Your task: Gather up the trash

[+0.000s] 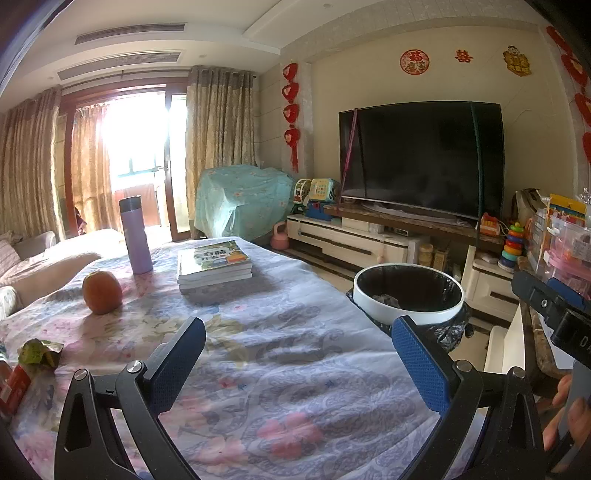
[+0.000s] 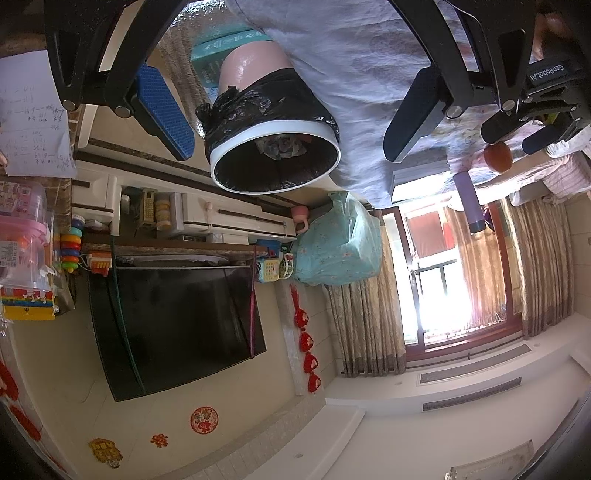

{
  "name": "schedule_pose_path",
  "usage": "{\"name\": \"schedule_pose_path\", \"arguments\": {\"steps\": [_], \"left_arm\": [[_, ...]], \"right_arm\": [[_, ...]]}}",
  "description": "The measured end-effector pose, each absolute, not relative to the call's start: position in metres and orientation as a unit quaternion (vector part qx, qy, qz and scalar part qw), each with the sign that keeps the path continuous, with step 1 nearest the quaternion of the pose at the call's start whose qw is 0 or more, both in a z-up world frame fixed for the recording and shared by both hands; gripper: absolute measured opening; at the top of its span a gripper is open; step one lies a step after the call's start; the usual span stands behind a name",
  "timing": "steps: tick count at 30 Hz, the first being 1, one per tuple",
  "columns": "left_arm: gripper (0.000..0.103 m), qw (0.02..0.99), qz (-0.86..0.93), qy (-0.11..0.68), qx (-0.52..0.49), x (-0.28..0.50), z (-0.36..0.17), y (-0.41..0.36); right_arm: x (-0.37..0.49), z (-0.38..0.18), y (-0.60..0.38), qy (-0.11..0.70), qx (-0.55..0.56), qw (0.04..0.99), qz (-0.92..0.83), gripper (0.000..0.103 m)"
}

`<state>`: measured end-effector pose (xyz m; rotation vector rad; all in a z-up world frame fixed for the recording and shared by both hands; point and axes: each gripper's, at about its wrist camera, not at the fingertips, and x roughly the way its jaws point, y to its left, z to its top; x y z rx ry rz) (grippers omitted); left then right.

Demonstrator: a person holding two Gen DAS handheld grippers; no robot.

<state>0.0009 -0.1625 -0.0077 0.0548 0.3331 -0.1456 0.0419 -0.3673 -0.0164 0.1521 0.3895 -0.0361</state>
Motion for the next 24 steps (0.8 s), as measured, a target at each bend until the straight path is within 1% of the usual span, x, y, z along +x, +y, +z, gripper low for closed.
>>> {"name": "schedule_pose_path", "arguments": {"steps": [24], "left_arm": [[0.102, 0.983, -0.074, 0.167, 0.027, 0.0015, -0.0091, -0.1620]], "right_arm": [[0.0457, -0.0117, -0.3610, 0.201, 0.079, 0.976, -0.010, 0.103]]}}
